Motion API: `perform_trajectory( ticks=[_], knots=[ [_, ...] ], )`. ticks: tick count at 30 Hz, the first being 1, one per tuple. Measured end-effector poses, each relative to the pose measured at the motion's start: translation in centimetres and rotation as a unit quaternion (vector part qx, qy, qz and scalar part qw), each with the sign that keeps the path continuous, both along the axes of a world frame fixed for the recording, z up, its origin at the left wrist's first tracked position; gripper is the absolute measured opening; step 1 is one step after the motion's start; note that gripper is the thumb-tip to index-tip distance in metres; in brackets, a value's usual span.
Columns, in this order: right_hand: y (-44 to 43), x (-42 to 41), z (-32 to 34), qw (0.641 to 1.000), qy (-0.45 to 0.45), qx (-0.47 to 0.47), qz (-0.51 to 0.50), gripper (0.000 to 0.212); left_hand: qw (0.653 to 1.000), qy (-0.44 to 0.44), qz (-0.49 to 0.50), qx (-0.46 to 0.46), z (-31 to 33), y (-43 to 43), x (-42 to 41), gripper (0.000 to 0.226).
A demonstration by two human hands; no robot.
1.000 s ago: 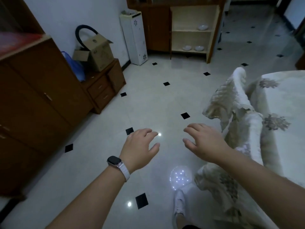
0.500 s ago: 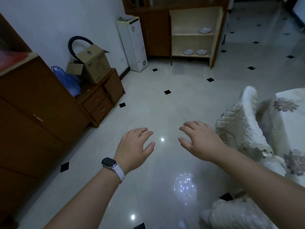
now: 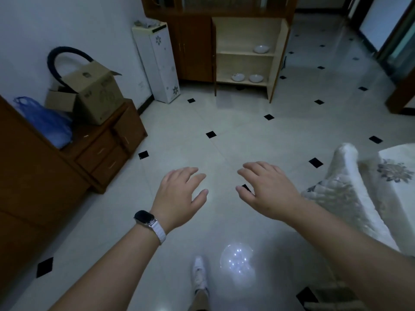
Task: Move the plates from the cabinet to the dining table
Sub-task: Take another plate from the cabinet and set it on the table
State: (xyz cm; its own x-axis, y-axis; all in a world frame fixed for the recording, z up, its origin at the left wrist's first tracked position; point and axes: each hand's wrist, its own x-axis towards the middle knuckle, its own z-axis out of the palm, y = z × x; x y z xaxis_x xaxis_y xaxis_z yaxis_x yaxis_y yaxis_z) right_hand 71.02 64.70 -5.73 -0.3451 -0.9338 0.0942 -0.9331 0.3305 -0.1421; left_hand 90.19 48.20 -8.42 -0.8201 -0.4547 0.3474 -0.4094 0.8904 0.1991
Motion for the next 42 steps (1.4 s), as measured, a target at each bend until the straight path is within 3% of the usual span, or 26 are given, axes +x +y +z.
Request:
perform_trajectory(
  ticks=[10, 21, 32, 42],
  knots=[
    [-15.7, -4.7, 3.3, 0.999, 0.022, 0.003, -0.045, 0.062, 0.999, 0.023, -0.035, 0.027, 2.1, -18.1, -6.4, 0.044],
    [-24.2, -12.3, 2.2, 0.996, 0.007, -0.013, -0.091, 0.059, 0.996, 0.02, -0.077, 0.034, 1.8, -27.6, -15.4, 0.044],
    [-34.1, -28.8, -1.0, 0.993, -0.028, 0.009, -0.111, 0.065, 0.995, -0.026, -0.096, 0.018, 0.4, -37.7, -31.9, 0.042],
    [-42.2, -46.6, 2.1, 0.993, -0.005, -0.004, -0.119, 0.054, 0.994, -0.015, -0.104, 0.005, 3.1, -45.8, -49.2, 0.041]
  ],
)
